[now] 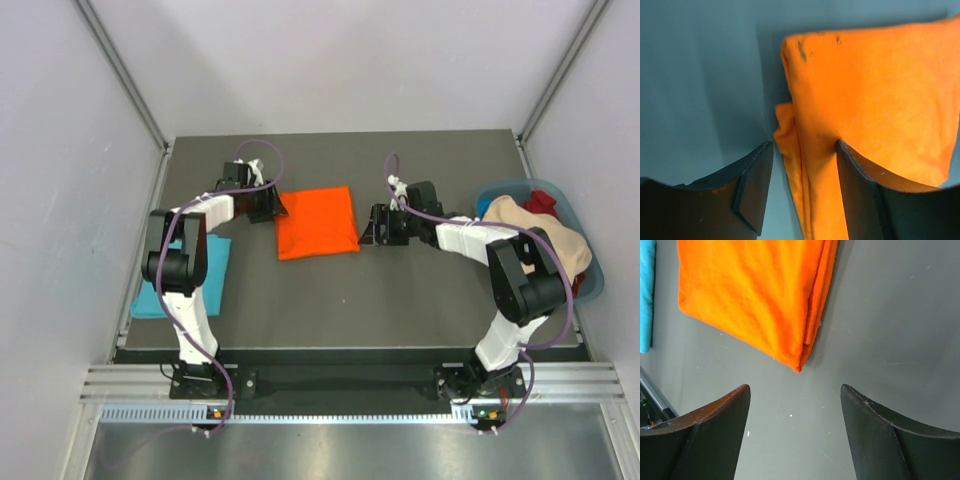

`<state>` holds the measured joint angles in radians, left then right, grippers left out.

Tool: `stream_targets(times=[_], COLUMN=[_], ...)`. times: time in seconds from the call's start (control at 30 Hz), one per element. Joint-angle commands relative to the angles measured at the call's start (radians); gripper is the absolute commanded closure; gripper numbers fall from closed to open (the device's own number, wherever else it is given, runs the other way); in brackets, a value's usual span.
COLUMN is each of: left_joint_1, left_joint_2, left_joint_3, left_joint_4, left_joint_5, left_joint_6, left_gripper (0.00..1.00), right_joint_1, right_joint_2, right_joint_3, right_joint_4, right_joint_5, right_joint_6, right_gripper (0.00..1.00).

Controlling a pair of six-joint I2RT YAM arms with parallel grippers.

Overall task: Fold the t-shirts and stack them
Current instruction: Fold the tshirt, then neatly place the folded tshirt to the corner

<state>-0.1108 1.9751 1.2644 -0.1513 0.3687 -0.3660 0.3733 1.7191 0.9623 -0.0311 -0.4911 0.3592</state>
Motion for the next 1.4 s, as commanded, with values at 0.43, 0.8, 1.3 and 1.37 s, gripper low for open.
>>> stream_targets(times=[0.43, 0.8, 1.3, 1.37], left_joint_1=[0.002, -0.003, -0.021, -0.023], left_joint_2=[0.085, 0.050, -0.330, -0.370], left_joint_3=[0.036, 0.026, -0.234, -0.243], left_joint_4=[-0.005, 0.027, -0.002, -0.033], left_joint_5=[0.027, 0.141, -0.172, -0.223], left_joint_6=[0.076, -0.008, -0.225, -0.223], left_gripper=[0.52, 1.00, 1.00, 1.00], right_joint_1=[-0.004, -0.011, -0.027, -0.028], right_joint_2=[-0.072, -0.081, -0.089, -0.092], right_joint_3=[0.004, -0.011, -0.039, -0.040], right_joint_4=[0.016, 0.020, 0.023, 0.051], right_joint_5=[-0.015, -0.010, -0.009, -0.010], right_joint_6=[-0.008, -0.005, 0.006, 0.012], right_gripper=[0.27, 0.27, 0.27, 0.27])
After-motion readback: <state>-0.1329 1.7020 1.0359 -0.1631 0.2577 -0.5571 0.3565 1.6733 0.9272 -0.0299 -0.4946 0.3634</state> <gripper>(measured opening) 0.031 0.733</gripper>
